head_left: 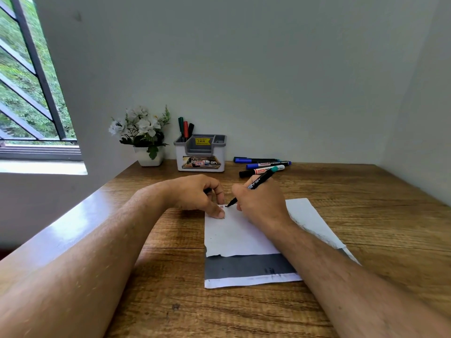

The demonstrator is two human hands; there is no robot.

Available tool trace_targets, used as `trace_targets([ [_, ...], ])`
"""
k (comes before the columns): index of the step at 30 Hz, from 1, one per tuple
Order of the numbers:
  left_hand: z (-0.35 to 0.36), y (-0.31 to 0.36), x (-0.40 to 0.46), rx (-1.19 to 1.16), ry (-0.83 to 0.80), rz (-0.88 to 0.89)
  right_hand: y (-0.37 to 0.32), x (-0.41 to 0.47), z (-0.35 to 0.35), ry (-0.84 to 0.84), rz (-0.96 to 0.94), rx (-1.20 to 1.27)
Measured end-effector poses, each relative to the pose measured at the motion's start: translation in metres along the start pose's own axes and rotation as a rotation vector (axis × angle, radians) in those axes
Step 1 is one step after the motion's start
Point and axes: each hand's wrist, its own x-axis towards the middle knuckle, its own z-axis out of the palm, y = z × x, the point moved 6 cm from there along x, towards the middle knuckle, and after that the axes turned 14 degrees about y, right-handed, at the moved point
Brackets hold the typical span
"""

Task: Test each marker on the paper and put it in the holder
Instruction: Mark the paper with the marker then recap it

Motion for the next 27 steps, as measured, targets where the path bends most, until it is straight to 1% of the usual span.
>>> trace_targets([
  [17, 0.0002, 0.0025, -0.0026, 0.007, 0.001, 0.004, -0.0012, -0.0005, 0.0009, -0.024, -0.007, -0.003],
  [27, -0.0001, 0.0018, -0.0018, 0.004, -0.007, -0.007, -0.0009, -0.0007, -0.0012, 0.004, -0.009, 0.005],
])
